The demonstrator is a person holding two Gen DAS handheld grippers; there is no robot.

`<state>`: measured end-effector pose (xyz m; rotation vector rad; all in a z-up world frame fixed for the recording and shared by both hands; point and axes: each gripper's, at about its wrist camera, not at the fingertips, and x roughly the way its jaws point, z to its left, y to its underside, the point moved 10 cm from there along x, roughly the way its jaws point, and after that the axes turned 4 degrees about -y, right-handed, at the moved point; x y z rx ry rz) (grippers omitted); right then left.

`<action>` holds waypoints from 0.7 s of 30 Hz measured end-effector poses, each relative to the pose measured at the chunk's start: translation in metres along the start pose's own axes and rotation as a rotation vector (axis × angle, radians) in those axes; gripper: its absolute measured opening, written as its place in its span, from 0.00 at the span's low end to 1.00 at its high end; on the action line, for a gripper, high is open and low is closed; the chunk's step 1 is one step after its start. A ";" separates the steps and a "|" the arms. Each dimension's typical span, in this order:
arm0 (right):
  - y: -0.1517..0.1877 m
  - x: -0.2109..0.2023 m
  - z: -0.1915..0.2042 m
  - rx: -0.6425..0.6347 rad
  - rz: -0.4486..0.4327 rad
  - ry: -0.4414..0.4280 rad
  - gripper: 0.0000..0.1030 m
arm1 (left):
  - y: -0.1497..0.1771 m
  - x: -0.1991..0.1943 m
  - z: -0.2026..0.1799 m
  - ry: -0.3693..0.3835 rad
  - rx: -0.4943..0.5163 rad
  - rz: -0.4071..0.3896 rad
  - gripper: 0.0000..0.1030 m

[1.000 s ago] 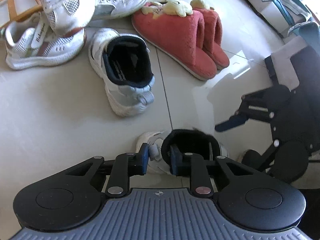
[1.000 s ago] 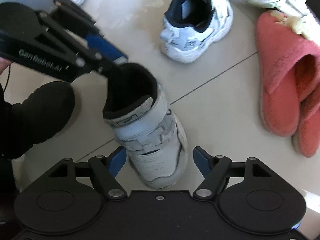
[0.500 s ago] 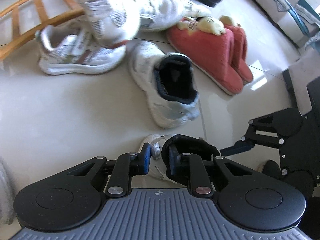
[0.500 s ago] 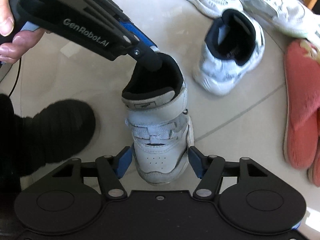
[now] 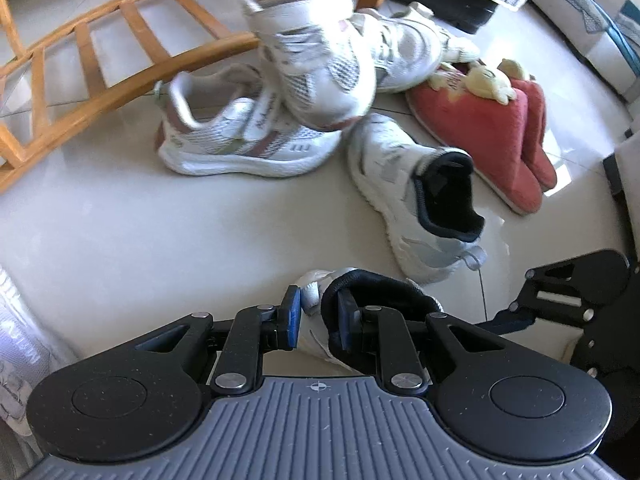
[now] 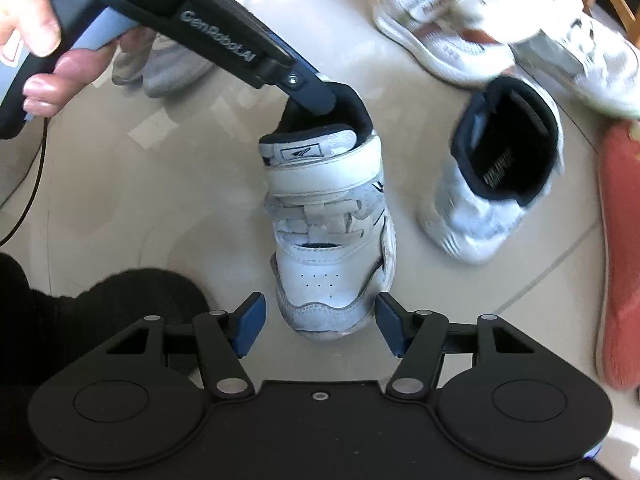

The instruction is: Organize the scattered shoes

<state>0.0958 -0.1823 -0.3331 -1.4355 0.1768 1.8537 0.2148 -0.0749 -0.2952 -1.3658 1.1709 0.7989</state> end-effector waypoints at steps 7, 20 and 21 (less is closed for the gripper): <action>-0.006 -0.005 -0.001 0.035 -0.025 -0.004 0.63 | 0.007 0.007 0.012 -0.005 -0.082 0.038 0.27; -0.009 -0.010 -0.015 0.048 -0.009 0.007 0.63 | 0.000 0.011 0.014 -0.003 -0.112 0.040 0.19; -0.015 -0.004 -0.017 0.048 -0.008 0.007 0.63 | -0.001 0.012 0.015 -0.006 -0.116 0.037 0.19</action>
